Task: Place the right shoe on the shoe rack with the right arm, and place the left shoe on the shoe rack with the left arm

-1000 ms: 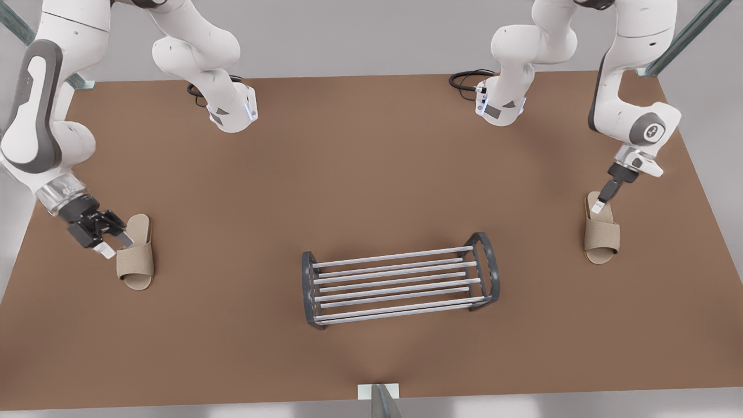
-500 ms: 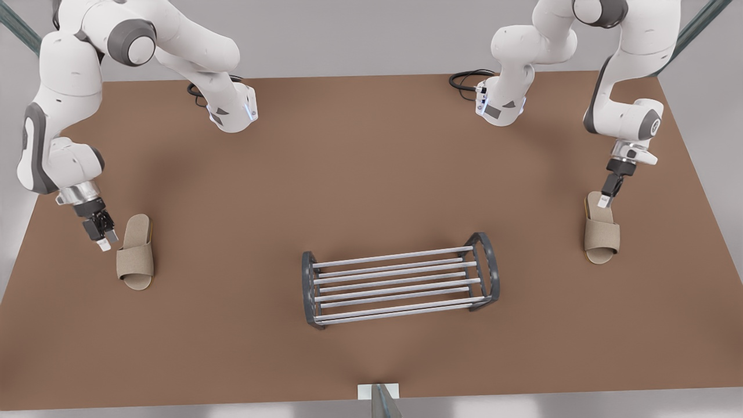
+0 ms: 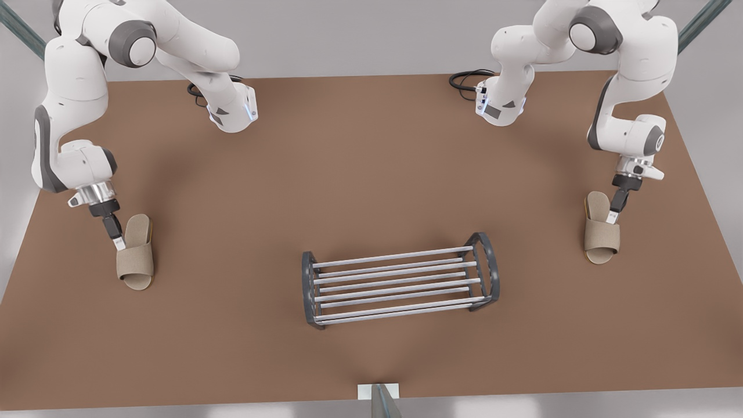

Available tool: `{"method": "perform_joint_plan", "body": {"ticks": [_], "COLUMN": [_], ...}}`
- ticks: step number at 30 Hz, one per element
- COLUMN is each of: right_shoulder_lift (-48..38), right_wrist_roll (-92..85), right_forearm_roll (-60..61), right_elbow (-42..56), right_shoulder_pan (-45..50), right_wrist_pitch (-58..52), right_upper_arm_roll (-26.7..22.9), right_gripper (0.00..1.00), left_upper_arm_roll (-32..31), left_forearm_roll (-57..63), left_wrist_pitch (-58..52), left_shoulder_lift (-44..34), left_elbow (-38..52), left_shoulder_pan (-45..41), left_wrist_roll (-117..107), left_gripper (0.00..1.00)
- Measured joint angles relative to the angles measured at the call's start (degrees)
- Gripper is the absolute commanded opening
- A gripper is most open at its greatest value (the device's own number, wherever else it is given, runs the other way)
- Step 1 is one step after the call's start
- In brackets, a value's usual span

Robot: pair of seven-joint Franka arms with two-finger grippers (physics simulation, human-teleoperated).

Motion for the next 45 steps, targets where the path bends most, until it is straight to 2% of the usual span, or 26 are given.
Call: {"method": "perform_joint_plan", "body": {"ticks": [21, 23, 24, 25, 27, 28, 32, 33, 36, 37, 41, 43, 45], "right_shoulder_lift": [6.1, 6.3, 6.5, 6.6, 7.1, 7.5, 8.4, 8.6, 8.8, 8.9, 9.2, 9.2, 9.2], "right_wrist_roll": [-8.7, -9.5, -9.9, -10.2, -11.2, -11.7, -13.5, -13.9, -15.0, -15.3, -16.4, -17.1, -17.6], "right_forearm_roll": [4.3, 4.7, 4.8, 4.9, 5.1, 5.1, 5.2, 5.2, 5.3, 5.3, 5.3, 5.3, 5.3], "right_elbow": [3.0, 3.5, 3.6, 3.7, 4.1, 4.3, 4.8, 5.0, 5.4, 5.4, 5.5, 5.5, 5.5], "right_shoulder_pan": [-0.3, -0.3, -0.3, -0.3, -0.4, -0.4, -0.7, -0.8, -1.0, -1.0, -1.1, -1.3, -1.4], "right_wrist_pitch": [-8.0, -8.4, -8.5, -8.7, -8.9, -8.9, -9.2, -9.2, -9.4, -9.5, -9.8, -9.9, -9.9], "right_upper_arm_roll": [0.8, 0.8, 0.9, 0.9, 0.9, 0.9, 0.9, 0.9, 1.1, 1.1, 1.2, 1.3, 1.3], "right_gripper": [1.0, 0.81, 0.75, 0.75, 0.75, 0.75, 0.75, 0.75, 0.65, 0.54, 0.53, 0.53, 0.48], "left_upper_arm_roll": [-6.6, -6.7, -6.9, -7.0, -7.1, -7.2, -7.1, -7.1, -7.1, -7.1, -7.1, -7.6, -8.7], "left_forearm_roll": [-2.7, -2.8, -2.9, -2.9, -2.9, -2.9, -2.8, -2.8, -2.6, -2.6, -2.4, -2.1, -1.7], "left_wrist_pitch": [-0.1, 0.0, 0.0, 0.0, 0.0, 0.0, -0.1, -0.2, -0.2, -0.2, -0.9, -1.1, -1.2], "left_shoulder_lift": [8.0, 8.2, 8.3, 8.4, 8.5, 8.6, 8.6, 8.6, 8.3, 8.2, 6.6, 5.3, 4.4], "left_elbow": [8.0, 8.2, 8.3, 8.3, 8.3, 8.4, 8.4, 8.4, 8.5, 8.6, 9.1, 9.3, 11.1], "left_shoulder_pan": [1.7, 1.8, 1.8, 1.8, 1.8, 1.8, 1.9, 1.9, 2.0, 2.0, 1.9, 1.9, 1.9], "left_wrist_roll": [-4.1, -4.4, -4.6, -4.7, -5.0, -5.1, -5.4, -5.5, -5.7, -5.8, -6.1, -6.2, -6.3], "left_gripper": [1.0, 1.0, 0.84, 0.73, 0.67, 0.61, 0.46, 0.45, 0.36, 0.35, 0.33, 0.28, 0.25]}}
